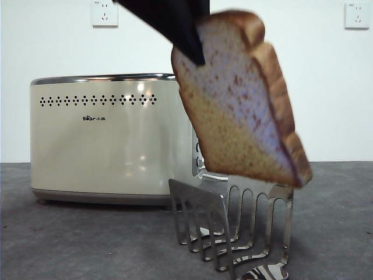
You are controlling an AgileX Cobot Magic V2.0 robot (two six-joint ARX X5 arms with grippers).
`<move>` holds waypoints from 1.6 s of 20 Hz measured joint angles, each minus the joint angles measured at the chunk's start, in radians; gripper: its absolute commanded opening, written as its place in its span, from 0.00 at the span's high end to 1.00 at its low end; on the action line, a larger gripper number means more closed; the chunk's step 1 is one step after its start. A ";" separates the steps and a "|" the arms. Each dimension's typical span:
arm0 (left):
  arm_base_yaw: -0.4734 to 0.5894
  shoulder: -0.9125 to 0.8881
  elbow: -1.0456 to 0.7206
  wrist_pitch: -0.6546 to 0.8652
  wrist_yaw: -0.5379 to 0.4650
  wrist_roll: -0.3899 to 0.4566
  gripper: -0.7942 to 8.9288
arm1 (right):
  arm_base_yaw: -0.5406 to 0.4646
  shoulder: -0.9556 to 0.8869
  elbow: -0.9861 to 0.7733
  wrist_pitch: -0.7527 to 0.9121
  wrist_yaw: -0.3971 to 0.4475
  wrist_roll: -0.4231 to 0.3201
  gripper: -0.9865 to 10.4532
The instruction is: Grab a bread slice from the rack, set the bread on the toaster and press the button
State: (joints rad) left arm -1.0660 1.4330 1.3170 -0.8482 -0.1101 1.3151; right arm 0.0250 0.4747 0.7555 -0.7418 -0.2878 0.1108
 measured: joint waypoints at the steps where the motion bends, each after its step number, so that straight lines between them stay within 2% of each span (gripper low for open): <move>1: -0.005 -0.003 0.015 -0.027 0.000 0.000 0.93 | 0.000 0.000 0.000 0.000 0.000 0.000 0.92; 6: -0.032 -0.028 0.121 -0.171 -0.036 -0.024 0.93 | 0.000 0.000 0.000 -0.001 0.000 0.000 0.92; 9: -0.041 -0.030 0.208 -0.193 -0.114 -0.111 0.93 | 0.000 0.000 0.000 -0.003 0.000 0.000 0.92; 13: -0.041 -0.030 0.330 -0.204 -0.289 -0.257 0.93 | 0.000 0.000 0.000 -0.003 0.000 0.000 0.92; 14: -0.035 -0.030 0.370 -0.227 -0.339 -0.285 0.93 | 0.000 0.000 0.000 -0.004 0.000 0.000 0.92; 16: -0.009 -0.030 0.460 -0.320 -0.374 -0.326 0.93 | 0.000 0.000 0.000 -0.006 0.000 0.000 0.92; 19: 0.067 -0.032 0.588 -0.472 -0.377 -0.382 0.93 | 0.000 0.000 0.000 -0.006 0.000 0.000 0.92; 23: 0.207 -0.041 0.631 -0.475 -0.340 -0.401 0.93 | 0.000 0.000 0.000 -0.005 0.000 0.000 0.92; 26: 0.303 -0.039 0.631 -0.475 -0.223 -0.404 0.93 | 0.000 0.000 0.000 -0.006 0.000 0.000 0.92; 32: 0.368 -0.025 0.631 -0.475 -0.212 -0.384 0.93 | 0.000 0.000 0.000 -0.013 0.000 0.000 0.92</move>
State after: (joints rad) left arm -0.6983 1.4078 1.9480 -1.3235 -0.3222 0.9314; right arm 0.0250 0.4747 0.7555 -0.7551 -0.2878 0.1108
